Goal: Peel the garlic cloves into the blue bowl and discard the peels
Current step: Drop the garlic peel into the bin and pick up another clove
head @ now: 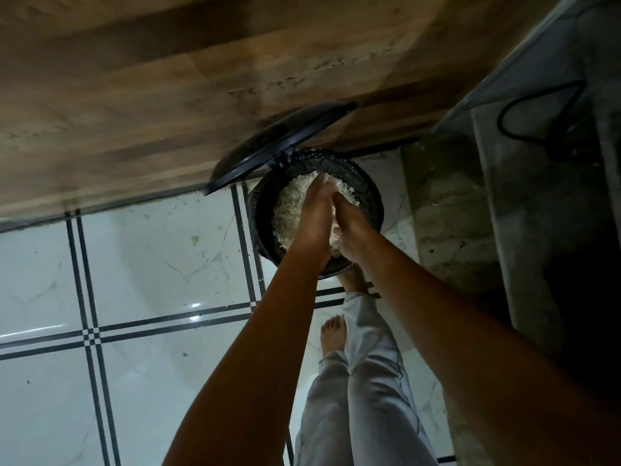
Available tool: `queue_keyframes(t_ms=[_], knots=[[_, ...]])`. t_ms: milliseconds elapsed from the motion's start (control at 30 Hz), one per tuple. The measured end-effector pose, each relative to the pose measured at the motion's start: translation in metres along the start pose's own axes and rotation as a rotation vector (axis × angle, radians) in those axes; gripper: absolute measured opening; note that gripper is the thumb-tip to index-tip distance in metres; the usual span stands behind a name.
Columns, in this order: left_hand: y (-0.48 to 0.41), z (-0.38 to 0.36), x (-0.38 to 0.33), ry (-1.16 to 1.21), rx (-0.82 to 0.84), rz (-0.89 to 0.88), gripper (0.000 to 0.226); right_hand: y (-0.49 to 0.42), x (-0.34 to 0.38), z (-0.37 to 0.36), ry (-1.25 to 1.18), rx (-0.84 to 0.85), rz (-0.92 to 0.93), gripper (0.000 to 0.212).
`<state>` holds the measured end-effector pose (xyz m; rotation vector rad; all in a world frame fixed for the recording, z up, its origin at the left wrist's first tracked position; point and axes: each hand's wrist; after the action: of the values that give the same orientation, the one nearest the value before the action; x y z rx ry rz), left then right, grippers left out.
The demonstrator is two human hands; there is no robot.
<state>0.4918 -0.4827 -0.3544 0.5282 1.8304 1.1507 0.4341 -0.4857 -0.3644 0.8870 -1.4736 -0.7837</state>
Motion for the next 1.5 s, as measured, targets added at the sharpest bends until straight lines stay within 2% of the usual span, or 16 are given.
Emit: queue_keyframes(t_ms=[67,100,133,200,233,400,533,633,833,1067,1233,1333,1433,1500], knots=[[-0.009,0.006,0.009,-0.242,-0.074,-0.049,0.063,0.008,0.006,-0.011,-0.258,0.056,-0.049,0.049],[-0.017,0.012,0.016,-0.219,-0.117,-0.036,0.063,0.017,0.013,-0.013,-0.325,0.062,-0.005,0.049],[-0.017,0.017,0.016,-0.18,-0.178,-0.027,0.052,0.027,0.019,-0.013,-0.358,0.06,0.05,0.049],[0.018,0.014,-0.002,-0.148,-0.191,-0.027,0.025,0.05,0.031,-0.006,-0.344,0.058,0.135,0.046],[0.036,0.009,-0.014,-0.173,-0.159,-0.072,0.024,0.066,0.038,0.0,-0.337,0.048,0.149,0.043],[0.138,-0.016,-0.058,0.004,0.028,-0.217,0.018,0.165,0.072,0.028,-0.385,-0.052,0.238,0.034],[0.242,-0.05,-0.07,0.019,0.187,-0.314,0.014,0.27,0.085,0.062,-0.413,-0.173,0.376,0.031],[0.315,-0.084,-0.063,0.004,0.326,-0.316,0.012,0.349,0.083,0.099,-0.447,-0.261,0.499,0.029],[0.432,-0.166,0.008,-0.196,0.688,-0.262,0.014,0.491,0.034,0.188,-0.617,-0.566,0.722,0.02],[0.55,-0.232,0.147,-0.499,1.094,-0.193,0.021,0.617,-0.077,0.277,-0.816,-0.887,0.866,0.016],[0.599,-0.239,0.259,-0.641,1.227,-0.094,0.02,0.668,-0.179,0.33,-0.833,-1.093,0.818,0.01],[0.615,-0.236,0.313,-0.737,1.26,-0.06,0.018,0.683,-0.238,0.356,-0.764,-1.266,0.715,0.01],[0.626,-0.232,0.352,-0.837,1.23,-0.066,0.017,0.684,-0.294,0.386,-0.517,-1.471,0.467,0.008],[0.628,-0.23,0.369,-0.901,1.209,-0.065,0.014,0.682,-0.322,0.403,-0.319,-1.515,0.323,0.009]])
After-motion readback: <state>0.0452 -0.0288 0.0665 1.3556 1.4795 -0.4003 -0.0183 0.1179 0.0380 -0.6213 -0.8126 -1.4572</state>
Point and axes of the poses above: each hand's wrist, its own y-axis away from the middle knuckle, its own z-axis out of the back of the hand, x = y × z, and after that the axes turned 10 degrees about y, right-handed
